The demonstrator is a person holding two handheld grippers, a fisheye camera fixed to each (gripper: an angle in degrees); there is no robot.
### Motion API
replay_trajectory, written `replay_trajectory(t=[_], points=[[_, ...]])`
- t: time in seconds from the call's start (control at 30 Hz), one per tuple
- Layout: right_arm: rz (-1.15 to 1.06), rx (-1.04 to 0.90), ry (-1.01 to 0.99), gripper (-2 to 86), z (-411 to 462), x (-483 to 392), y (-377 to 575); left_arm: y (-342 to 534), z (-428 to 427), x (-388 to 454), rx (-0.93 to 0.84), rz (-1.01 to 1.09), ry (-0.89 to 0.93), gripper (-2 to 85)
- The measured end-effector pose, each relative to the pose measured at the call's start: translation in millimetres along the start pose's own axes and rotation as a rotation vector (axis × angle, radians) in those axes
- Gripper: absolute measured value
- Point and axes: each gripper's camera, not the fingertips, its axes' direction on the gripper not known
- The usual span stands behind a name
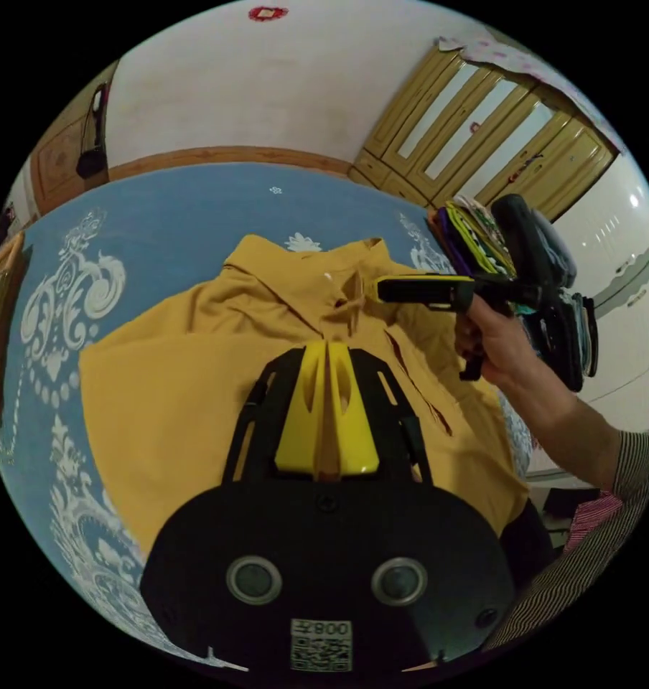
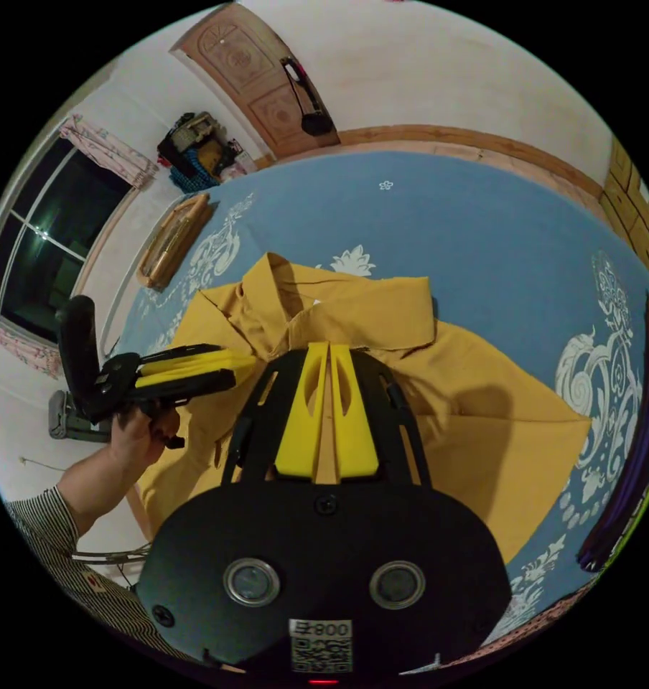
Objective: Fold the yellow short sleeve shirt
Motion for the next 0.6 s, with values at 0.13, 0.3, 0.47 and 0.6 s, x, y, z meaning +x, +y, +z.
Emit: replay_trajectory(t=[0.13,0.3,0.47,0.6], points=[[0.011,0.063,-0.066,0.2,-42,20,73,90,-62,-14,0.066,-0.07,-0.007,0.5],[0.035,0.109,-0.157,0.3,-95,46,197,217,-130,-33,0.073,-0.244,-0.043,1.2],[0.193,0.004,-0.155,0.3,-124,74,339,350,-188,-46,0.008,-0.471,0.011,4.1],[0.338,-0.02,-0.194,0.3,-144,84,454,417,-211,-47,-0.022,-0.571,0.061,7.4]])
